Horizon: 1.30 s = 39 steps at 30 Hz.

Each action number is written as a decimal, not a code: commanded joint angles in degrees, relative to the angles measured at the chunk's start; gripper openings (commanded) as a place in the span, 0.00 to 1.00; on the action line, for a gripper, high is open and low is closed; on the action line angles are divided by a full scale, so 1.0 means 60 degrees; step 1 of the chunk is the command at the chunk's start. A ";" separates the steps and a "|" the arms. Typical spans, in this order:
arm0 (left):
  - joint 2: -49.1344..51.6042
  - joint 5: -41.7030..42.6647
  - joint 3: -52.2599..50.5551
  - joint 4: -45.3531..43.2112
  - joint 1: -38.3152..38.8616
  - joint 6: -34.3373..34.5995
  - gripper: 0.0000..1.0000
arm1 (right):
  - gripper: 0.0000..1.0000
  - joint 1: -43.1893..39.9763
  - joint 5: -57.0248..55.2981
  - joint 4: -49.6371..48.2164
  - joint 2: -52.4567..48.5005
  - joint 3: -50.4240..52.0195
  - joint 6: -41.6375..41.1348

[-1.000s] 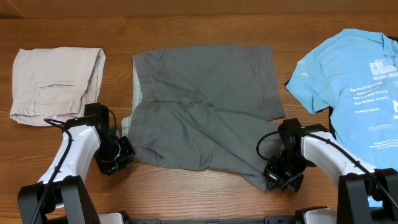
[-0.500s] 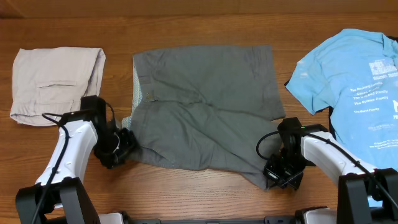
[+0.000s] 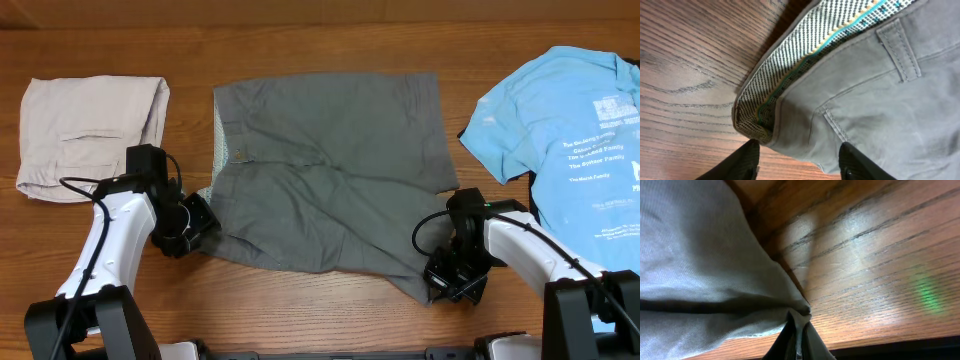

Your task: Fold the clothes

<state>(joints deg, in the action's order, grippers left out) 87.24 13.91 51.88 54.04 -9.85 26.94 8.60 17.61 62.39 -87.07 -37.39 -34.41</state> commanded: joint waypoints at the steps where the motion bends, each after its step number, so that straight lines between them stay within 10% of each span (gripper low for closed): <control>1: 0.0044 -0.0168 -0.0233 -0.0186 -0.0015 0.0160 0.59 | 0.07 -0.0062 -0.0069 -0.0058 0.0007 -0.0102 0.0062; 9: 0.0069 -0.0484 -0.0980 -0.0466 -0.0015 0.0044 0.54 | 0.07 -0.0062 -0.0069 -0.0066 0.0007 -0.0102 0.0058; 13: 0.0066 -0.0601 -0.1246 -0.0415 -0.0015 -0.0244 0.04 | 0.07 -0.0062 -0.0073 -0.0040 0.0007 -0.0102 0.0062; 39: 0.0066 -0.0922 -0.1359 0.1224 0.0004 -0.0765 0.12 | 0.04 -0.0040 -0.1013 0.2452 0.0011 -0.1453 -0.0736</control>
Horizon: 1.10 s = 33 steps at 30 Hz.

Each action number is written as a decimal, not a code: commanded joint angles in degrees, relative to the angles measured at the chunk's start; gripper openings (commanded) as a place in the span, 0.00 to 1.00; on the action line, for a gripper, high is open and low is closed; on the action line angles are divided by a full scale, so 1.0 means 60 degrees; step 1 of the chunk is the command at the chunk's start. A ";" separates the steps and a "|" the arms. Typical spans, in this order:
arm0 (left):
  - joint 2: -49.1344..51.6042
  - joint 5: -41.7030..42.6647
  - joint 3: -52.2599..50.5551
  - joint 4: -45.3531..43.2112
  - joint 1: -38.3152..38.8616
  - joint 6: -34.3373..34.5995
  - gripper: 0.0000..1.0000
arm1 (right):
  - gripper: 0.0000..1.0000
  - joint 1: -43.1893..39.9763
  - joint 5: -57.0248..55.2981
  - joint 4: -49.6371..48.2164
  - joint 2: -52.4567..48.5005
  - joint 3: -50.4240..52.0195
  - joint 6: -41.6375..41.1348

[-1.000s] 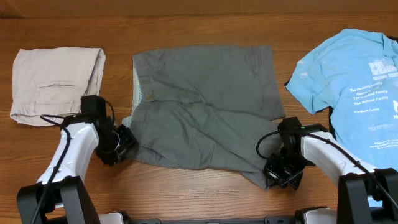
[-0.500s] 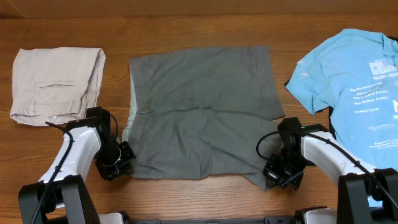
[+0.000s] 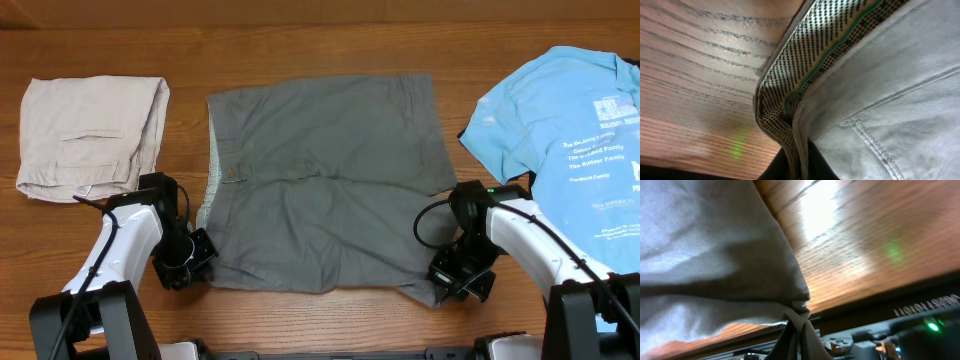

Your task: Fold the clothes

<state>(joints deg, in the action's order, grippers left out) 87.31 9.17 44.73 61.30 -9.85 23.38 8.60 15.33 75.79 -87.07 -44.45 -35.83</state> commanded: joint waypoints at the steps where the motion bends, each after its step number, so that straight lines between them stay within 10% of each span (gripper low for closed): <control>1: 0.0055 -0.0131 -0.0197 0.0011 0.0004 -0.0127 0.12 | 0.04 -0.0040 -0.0659 0.0339 0.0007 -0.0273 -0.0499; 12: 0.0055 -0.0120 -0.0415 0.0058 0.0004 0.0259 0.08 | 0.04 0.0517 -0.1271 0.1027 0.0007 -0.0040 -0.1075; 16: 0.0055 0.0353 -0.0408 0.0186 0.0004 0.0219 0.25 | 0.59 0.0590 -0.1268 0.1031 0.0007 -0.0066 -0.0987; 19: 0.0055 0.1355 -0.0066 0.0503 0.0004 -0.0313 0.56 | 0.70 0.0470 -0.1275 0.1508 0.0007 -0.0484 -0.0951; 29: 0.0055 0.1588 0.4575 0.3049 0.0135 -0.1198 0.68 | 0.68 0.0466 -0.1304 0.1989 0.0007 -0.4397 0.0342; 31: 0.0055 0.1577 0.5333 0.3005 0.0313 -0.1399 0.53 | 0.29 0.0466 -0.1304 0.1723 0.0007 -0.4976 0.0339; 33: 0.0055 0.1541 0.5635 0.2776 0.0572 -0.1413 0.33 | 0.12 0.0466 -0.1297 0.1428 0.0007 -0.5122 0.0331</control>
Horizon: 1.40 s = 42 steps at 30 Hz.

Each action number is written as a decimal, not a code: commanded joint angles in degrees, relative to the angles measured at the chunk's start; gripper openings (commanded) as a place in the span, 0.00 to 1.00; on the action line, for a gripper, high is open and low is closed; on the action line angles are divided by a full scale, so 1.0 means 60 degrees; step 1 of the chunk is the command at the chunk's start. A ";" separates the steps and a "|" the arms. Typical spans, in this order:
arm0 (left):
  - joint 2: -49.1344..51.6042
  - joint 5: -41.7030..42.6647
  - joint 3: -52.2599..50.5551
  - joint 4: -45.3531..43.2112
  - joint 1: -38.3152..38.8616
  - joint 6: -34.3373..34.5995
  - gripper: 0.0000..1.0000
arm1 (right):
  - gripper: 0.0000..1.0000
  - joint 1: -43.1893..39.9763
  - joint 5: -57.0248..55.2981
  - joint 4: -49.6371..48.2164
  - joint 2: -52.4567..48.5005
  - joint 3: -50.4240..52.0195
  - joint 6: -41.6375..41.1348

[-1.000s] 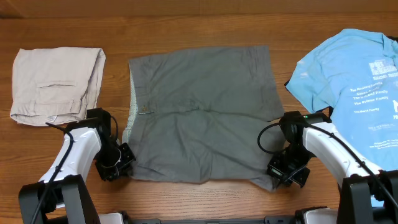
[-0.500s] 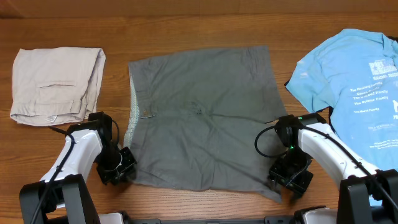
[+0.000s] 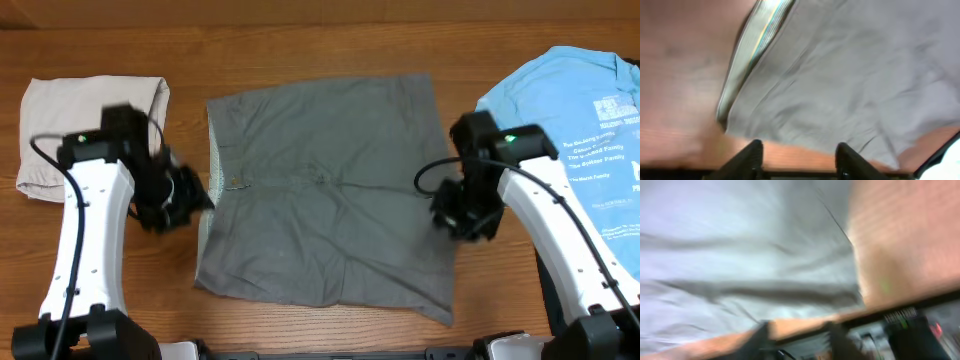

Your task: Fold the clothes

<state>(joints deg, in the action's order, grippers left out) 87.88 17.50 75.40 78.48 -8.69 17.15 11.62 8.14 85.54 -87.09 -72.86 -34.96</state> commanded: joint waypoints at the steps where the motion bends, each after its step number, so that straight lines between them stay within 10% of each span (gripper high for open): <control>1: -0.0040 0.0098 0.0514 -0.0248 0.0521 -0.0368 0.24 | 0.06 -0.0036 -0.0106 -0.0299 0.0007 -0.0357 0.0189; 8: 0.0171 -0.0488 -0.0506 -0.1880 0.1530 -0.0208 0.04 | 0.04 -0.0040 -0.0142 -0.1483 -0.0568 0.0087 0.0335; 42: 0.4506 -0.3446 -0.1610 -0.4065 0.1880 0.0867 0.04 | 0.04 -0.0299 -0.2616 -0.4539 -0.4044 0.0091 0.0302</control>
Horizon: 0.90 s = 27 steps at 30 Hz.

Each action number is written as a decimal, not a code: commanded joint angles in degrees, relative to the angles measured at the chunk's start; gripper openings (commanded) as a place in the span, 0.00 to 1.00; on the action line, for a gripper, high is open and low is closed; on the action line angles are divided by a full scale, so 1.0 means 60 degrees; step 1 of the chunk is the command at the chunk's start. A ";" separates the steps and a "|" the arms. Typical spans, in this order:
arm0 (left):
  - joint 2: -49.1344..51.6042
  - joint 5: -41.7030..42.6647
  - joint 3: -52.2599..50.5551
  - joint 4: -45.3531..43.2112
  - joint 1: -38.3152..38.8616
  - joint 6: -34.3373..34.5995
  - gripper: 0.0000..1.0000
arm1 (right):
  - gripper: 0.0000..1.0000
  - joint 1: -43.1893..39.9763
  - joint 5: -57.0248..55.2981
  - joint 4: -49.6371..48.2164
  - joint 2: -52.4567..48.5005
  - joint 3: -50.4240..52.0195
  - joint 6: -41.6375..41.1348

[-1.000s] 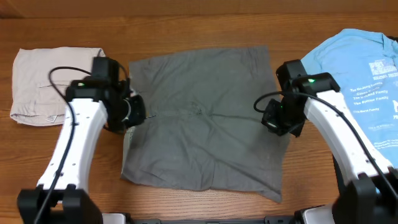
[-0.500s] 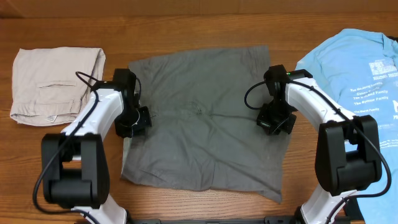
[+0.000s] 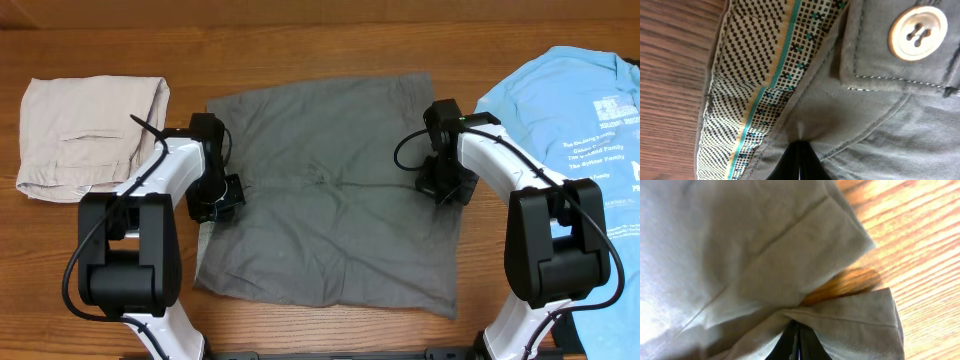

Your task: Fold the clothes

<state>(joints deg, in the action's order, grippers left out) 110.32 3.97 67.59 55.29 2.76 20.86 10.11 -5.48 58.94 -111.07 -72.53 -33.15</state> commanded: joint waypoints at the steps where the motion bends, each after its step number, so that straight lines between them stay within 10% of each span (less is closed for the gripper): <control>1: 0.0765 -0.1191 -0.0310 -0.0229 -0.0029 0.0248 0.04 | 0.04 -0.0047 -0.0353 -0.0106 -0.0047 0.0036 -0.0004; 27: 0.0765 -0.2269 -0.0310 -0.0852 -0.0029 0.0637 0.04 | 0.04 -0.0991 -0.0113 -0.3122 -0.0047 0.1574 0.0933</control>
<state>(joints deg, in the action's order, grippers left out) 110.32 0.99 67.64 54.54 3.79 22.81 5.52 -6.20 42.92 -108.05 -65.19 -29.89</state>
